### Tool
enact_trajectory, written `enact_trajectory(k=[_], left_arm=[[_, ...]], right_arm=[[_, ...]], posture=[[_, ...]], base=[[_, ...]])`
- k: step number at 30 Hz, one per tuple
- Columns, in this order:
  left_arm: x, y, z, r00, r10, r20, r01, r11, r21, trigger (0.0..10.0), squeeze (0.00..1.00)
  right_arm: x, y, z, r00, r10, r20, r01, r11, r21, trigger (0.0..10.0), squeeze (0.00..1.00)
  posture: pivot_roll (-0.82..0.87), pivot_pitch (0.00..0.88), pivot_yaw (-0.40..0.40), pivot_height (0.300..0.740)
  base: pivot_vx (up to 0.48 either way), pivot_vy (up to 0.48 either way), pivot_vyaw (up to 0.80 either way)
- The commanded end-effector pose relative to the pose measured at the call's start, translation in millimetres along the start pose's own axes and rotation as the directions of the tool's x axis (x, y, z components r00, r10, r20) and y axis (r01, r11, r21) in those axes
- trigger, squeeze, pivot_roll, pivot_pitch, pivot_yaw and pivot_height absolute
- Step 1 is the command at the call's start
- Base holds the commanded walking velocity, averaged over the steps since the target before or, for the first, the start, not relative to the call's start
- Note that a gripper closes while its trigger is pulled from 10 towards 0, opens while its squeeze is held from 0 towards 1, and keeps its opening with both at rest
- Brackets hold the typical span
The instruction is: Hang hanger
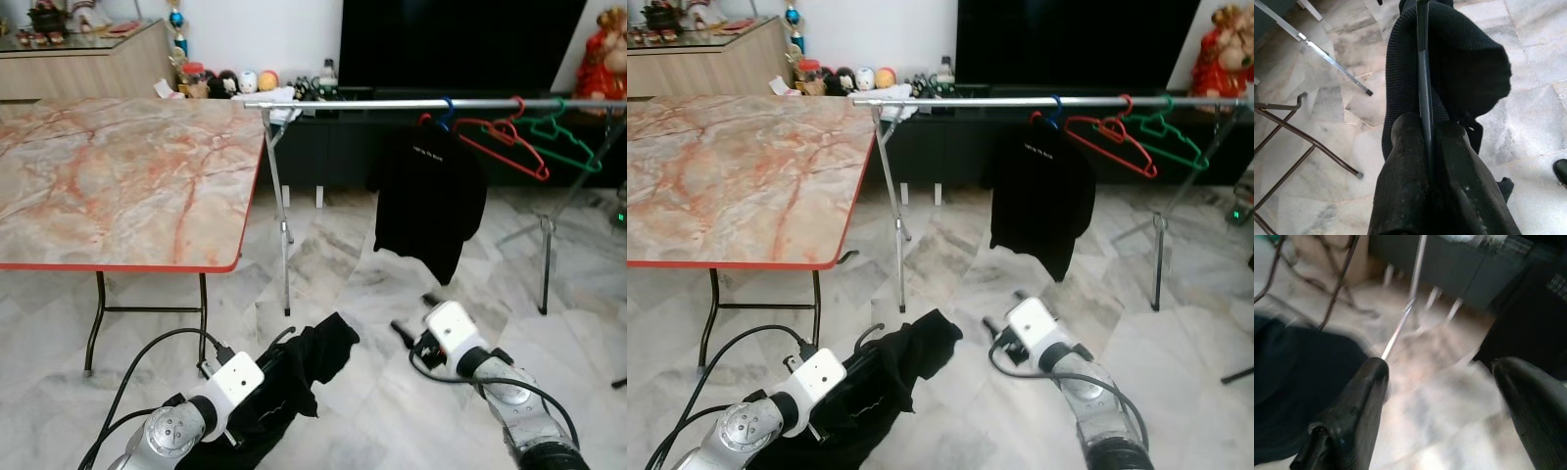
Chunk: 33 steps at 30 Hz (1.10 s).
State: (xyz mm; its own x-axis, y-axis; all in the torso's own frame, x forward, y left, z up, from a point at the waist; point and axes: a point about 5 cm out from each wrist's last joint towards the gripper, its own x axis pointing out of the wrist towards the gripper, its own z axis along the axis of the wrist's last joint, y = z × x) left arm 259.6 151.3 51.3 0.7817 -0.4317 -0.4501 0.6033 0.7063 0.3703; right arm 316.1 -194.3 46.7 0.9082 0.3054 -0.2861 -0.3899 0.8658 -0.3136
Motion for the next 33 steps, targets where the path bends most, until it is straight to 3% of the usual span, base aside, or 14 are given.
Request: enact_trajectory(k=[1, 2, 4, 5, 10, 12, 14, 15, 16, 17, 20, 21, 26, 33], left_arm=[[-1.5, 4.0, 3.0, 1.000, -0.001, 0.024, 0.000, 1.000, 0.019, 10.0, 0.00], [-2.8, 5.9, 4.1, 0.999, -0.027, 0.027, 0.026, 0.999, 0.038, 10.0, 0.00], [-4.1, 12.0, 6.8, 0.997, -0.072, 0.022, 0.070, 0.993, 0.095, 10.0, 0.00], [-4.1, 12.0, 6.8, 0.997, -0.072, 0.022, 0.070, 0.993, 0.095, 10.0, 0.00], [-2.0, 16.0, 8.8, 0.977, -0.209, -0.046, 0.213, 0.929, 0.301, 10.0, 0.00], [-1.8, 16.1, 8.3, 0.974, -0.219, -0.056, 0.225, 0.920, 0.321, 10.0, 0.00], [-2.9, 11.9, 8.2, 0.944, -0.319, -0.090, 0.329, 0.867, 0.374, 10.0, 0.00], [-3.7, 10.6, 8.7, 0.932, -0.350, -0.098, 0.360, 0.850, 0.385, 10.0, 0.00], [-3.7, 10.6, 8.7, 0.932, -0.350, -0.098, 0.360, 0.850, 0.385, 10.0, 0.00], [-5.2, 8.7, 7.9, 0.908, -0.398, -0.130, 0.415, 0.820, 0.394, 10.0, 0.00], [-8.0, 6.3, 5.3, 0.869, -0.461, -0.180, 0.493, 0.769, 0.407, 10.0, 0.00], [-8.0, 6.3, 5.3, 0.869, -0.461, -0.180, 0.493, 0.769, 0.407, 10.0, 0.00], [-7.1, 10.0, 13.1, 0.852, -0.496, -0.167, 0.519, 0.758, 0.396, 10.0, 0.00], [-7.9, 19.1, 24.1, 0.850, -0.509, -0.138, 0.516, 0.749, 0.416, 10.0, 0.00]], right_arm=[[-2.2, 0.7, -5.6, 1.000, 0.000, -0.007, 0.001, 0.995, 0.096, 10.0, 0.00], [-2.0, 7.1, -4.0, 0.997, 0.080, 0.016, -0.081, 0.992, 0.092, 10.0, 0.00], [-4.2, 14.3, -1.5, 0.974, 0.226, 0.016, -0.226, 0.974, 0.004, 10.0, 0.00], [-4.2, 14.3, -1.5, 0.974, 0.226, 0.016, -0.226, 0.974, 0.004, 10.0, 0.00], [-3.0, -6.2, 11.5, 0.948, 0.316, -0.037, -0.318, 0.939, -0.130, 10.0, 0.00], [-2.8, -7.7, 13.3, 0.943, 0.331, -0.042, -0.333, 0.932, -0.146, 10.0, 0.00], [-6.1, -5.4, 23.6, 0.857, 0.514, -0.041, -0.512, 0.840, -0.181, 10.0, 0.00], [-8.0, -4.6, 26.2, 0.822, 0.568, -0.040, -0.564, 0.805, -0.182, 10.0, 0.00], [-8.0, -4.6, 26.2, 0.822, 0.568, -0.040, -0.564, 0.805, -0.182, 10.0, 0.00], [-10.3, -6.1, 28.4, 0.785, 0.618, -0.042, -0.616, 0.771, -0.163, 10.0, 0.00], [-12.9, -8.3, 28.8, 0.730, 0.678, -0.080, -0.682, 0.716, -0.152, 10.0, 0.00], [-12.9, -8.3, 28.8, 0.730, 0.678, -0.080, -0.682, 0.716, -0.152, 10.0, 0.00], [-16.9, -0.6, 23.0, 0.630, 0.768, -0.118, -0.777, 0.621, -0.107, 10.0, 0.00], [-14.1, 17.5, 14.2, 0.617, 0.782, -0.086, -0.787, 0.617, -0.033, 10.0, 0.00]], posture=[[0.07, 0.000, 0.018, 0.740], [0.07, 0.000, 0.020, 0.740], [0.07, 0.000, 0.024, 0.740], [0.07, 0.000, 0.024, 0.740], [0.06, 0.001, 0.020, 0.740], [0.06, 0.001, 0.020, 0.740], [0.06, 0.011, 0.016, 0.740], [0.06, 0.011, 0.016, 0.740], [0.06, 0.011, 0.016, 0.740], [0.06, 0.018, 0.012, 0.740], [0.06, 0.022, 0.005, 0.740], [0.06, 0.022, 0.005, 0.740], [0.06, 0.027, 0.000, 0.740], [0.07, 0.029, -0.001, 0.740]], base=[[0.000, 0.000, 0.00], [0.000, 0.000, 0.00], [0.000, 0.000, 0.00], [0.000, 0.000, 0.00], [0.000, 0.000, 0.00], [0.000, 0.000, 0.00], [0.000, 0.000, 0.00], [0.000, 0.000, 0.00], [0.000, 0.000, 0.00], [0.000, 0.000, 0.00], [0.000, 0.000, 0.00], [0.000, 0.000, 0.00], [0.000, 0.000, 0.00], [0.000, 0.000, 0.00]])
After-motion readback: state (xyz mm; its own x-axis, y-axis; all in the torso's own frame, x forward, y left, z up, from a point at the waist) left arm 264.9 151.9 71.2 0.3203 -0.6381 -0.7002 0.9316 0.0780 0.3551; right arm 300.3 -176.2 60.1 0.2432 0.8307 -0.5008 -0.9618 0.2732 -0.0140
